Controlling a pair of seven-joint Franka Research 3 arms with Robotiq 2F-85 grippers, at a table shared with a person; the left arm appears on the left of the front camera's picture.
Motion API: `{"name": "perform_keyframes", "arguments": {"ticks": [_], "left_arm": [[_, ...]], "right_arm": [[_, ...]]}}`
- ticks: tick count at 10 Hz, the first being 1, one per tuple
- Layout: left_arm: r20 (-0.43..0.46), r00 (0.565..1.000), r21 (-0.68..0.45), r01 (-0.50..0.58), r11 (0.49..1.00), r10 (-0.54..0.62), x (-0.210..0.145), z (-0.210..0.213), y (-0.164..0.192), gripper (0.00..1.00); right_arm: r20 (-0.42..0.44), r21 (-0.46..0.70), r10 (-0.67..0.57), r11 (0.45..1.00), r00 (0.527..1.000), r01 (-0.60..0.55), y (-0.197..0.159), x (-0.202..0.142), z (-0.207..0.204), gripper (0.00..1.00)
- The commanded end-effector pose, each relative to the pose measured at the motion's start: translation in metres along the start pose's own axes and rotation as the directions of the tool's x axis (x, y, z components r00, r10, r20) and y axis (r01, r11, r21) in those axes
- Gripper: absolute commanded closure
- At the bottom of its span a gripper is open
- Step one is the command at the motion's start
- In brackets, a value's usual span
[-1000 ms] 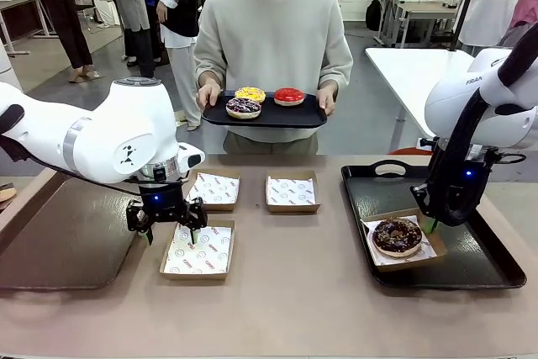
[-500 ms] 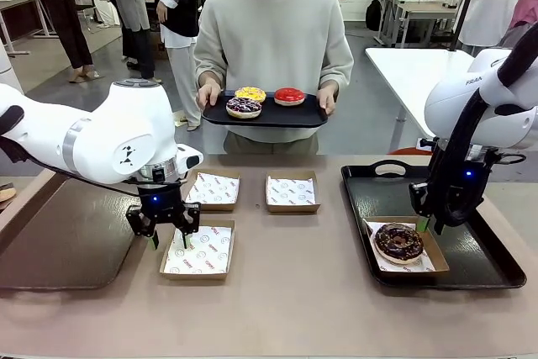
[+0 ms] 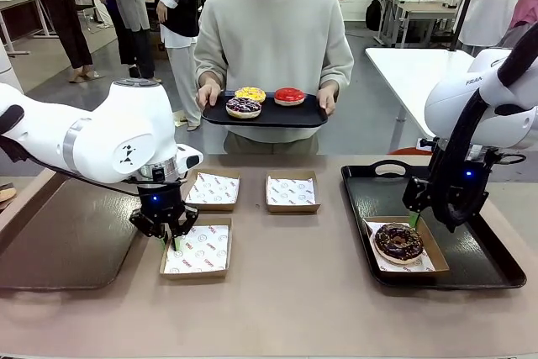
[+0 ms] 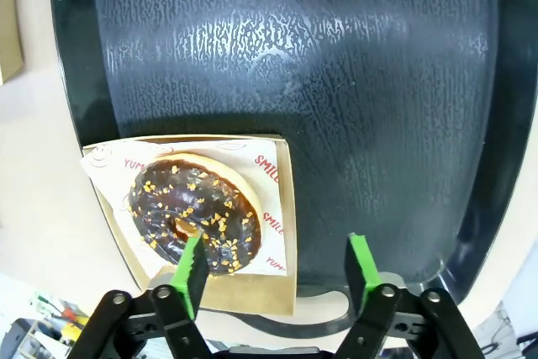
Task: Individually package the donuts and arrange them on the tray.
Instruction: Place the picked Paper togo box on the Handle tray while simultaneously picking up another Paper togo box from the table with the other hand.
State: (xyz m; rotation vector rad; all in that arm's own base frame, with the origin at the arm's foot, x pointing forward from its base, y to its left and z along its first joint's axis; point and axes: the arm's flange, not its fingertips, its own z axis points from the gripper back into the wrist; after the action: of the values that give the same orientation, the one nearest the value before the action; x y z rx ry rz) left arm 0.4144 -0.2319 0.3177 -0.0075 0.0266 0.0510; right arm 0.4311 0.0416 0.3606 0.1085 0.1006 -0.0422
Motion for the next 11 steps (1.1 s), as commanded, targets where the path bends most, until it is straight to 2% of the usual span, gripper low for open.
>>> {"name": "perform_keyframes", "arguments": {"ticks": [1, 6, 7, 8, 9, 11], "left_arm": [[-0.011, 1.000, 0.001, -0.006, 1.000, 0.006, 0.002, 0.003, -0.002, 1.00], [-0.017, 1.000, 0.003, -0.026, 1.000, 0.026, 0.000, 0.008, -0.001, 1.00], [-0.031, 0.999, -0.011, -0.029, 1.000, 0.028, -0.001, 0.012, 0.000, 1.00], [-0.048, 0.998, -0.053, -0.036, 0.998, 0.033, -0.001, 0.027, 0.005, 1.00], [-0.031, 0.999, -0.066, -0.031, 0.997, 0.030, -0.002, 0.049, 0.010, 1.00], [0.015, 1.000, -0.101, -0.014, 0.995, 0.016, 0.000, 0.097, 0.019, 1.00]], "right_arm": [[0.012, -0.004, 0.011, 1.000, 1.000, -0.011, -0.003, -0.002, -0.002, 0.00], [0.036, 0.032, 0.015, 0.999, 0.999, -0.016, -0.006, -0.006, 0.010, 0.00], [0.025, 0.075, 0.043, 0.996, 0.999, -0.045, -0.007, -0.011, 0.018, 0.00], [0.015, 0.278, 0.164, 0.947, 0.986, -0.162, -0.015, -0.022, 0.045, 0.00], [0.035, 0.434, 0.210, 0.878, 0.977, -0.204, -0.035, -0.030, 0.071, 0.00], [0.087, 0.653, 0.205, 0.727, 0.975, -0.212, -0.086, -0.042, 0.112, 0.00]]}}
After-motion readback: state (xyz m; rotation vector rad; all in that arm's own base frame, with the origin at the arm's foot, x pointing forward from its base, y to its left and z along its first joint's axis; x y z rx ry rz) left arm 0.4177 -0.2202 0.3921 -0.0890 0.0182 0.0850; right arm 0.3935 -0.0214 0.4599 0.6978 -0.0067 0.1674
